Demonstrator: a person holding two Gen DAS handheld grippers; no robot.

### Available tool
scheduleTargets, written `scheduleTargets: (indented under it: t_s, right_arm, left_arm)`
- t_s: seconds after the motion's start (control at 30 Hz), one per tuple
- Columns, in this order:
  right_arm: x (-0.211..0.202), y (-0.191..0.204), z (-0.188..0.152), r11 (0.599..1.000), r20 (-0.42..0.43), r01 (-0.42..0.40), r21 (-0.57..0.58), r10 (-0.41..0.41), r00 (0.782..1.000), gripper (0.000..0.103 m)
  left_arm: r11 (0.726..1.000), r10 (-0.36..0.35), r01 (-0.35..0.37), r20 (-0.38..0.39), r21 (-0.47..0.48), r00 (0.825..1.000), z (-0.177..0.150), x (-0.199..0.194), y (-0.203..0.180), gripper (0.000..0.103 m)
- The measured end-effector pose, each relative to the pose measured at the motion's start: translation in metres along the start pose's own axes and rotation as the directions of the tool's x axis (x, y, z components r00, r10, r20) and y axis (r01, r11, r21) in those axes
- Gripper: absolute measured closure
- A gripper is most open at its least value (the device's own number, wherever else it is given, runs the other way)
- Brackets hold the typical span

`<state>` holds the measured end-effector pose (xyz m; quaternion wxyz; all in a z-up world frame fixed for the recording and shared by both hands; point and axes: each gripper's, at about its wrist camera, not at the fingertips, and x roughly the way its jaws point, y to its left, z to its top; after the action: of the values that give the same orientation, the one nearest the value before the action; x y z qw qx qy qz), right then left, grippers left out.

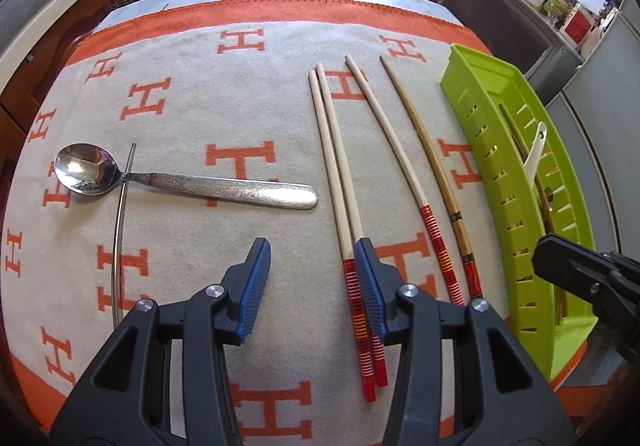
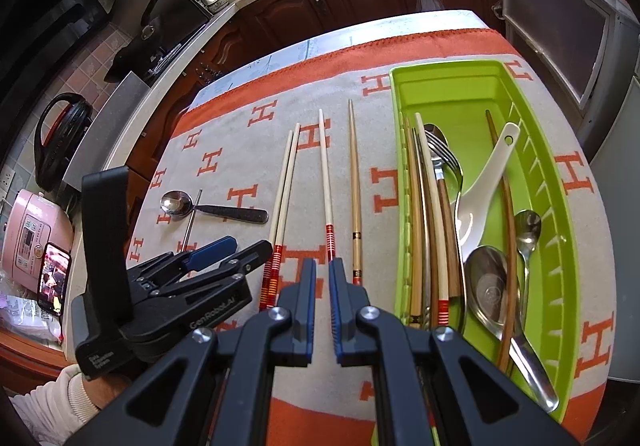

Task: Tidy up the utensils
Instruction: 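Grasp a red-banded wooden chopstick on the blanket with the left tool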

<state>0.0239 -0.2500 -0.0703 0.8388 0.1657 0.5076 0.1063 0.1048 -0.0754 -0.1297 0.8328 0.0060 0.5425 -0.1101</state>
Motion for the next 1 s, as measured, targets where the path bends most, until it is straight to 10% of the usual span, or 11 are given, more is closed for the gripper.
scheduleTargets:
  t_s: [0.47,0.6,1.0]
  right_arm:
    - [0.001,0.000,-0.002,1.000,-0.008,0.002,-0.009,-0.002,1.000,0.097]
    - [0.005,0.006,-0.003,1.000,-0.014,0.003,-0.016,-0.003,1.000,0.097]
    - [0.020,0.027,-0.001,0.998,-0.036,0.009,-0.061,-0.011,0.999,0.096]
  left_arm:
    - [0.994,0.105,-0.106,0.039,0.040,0.994,0.004,0.010,-0.010,0.062]
    - [0.995,0.085,-0.087,0.046,0.048,0.995,0.004,0.008,-0.010,0.099]
    - [0.999,0.031,-0.028,0.081,-0.032,0.996,-0.009,-0.026,0.017,0.099]
